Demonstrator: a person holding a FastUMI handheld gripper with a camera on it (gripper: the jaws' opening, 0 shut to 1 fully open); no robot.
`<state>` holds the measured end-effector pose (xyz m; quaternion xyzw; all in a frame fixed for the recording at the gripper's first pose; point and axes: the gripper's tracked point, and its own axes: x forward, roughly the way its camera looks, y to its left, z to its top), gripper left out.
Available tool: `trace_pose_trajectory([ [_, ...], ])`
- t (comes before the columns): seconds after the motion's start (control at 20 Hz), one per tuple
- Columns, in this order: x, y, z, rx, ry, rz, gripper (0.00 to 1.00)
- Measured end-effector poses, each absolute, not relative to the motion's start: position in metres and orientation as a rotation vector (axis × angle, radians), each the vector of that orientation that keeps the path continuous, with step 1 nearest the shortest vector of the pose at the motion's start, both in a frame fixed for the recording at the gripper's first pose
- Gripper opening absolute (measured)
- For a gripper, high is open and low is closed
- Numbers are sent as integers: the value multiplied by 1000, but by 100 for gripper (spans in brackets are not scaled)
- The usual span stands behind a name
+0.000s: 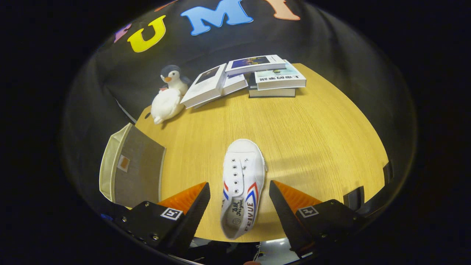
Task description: Open the storage box then place both shoes into the box .Put the left shoe in first, then the right shoe, with the right side of both shoes facing outward in a uniform manner.
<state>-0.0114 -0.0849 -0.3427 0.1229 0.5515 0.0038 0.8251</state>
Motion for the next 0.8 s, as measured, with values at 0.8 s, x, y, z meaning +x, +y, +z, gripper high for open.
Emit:
trace_pose_trajectory([
  [0.8,-22,-98,-414,145,1321,35,98],
])
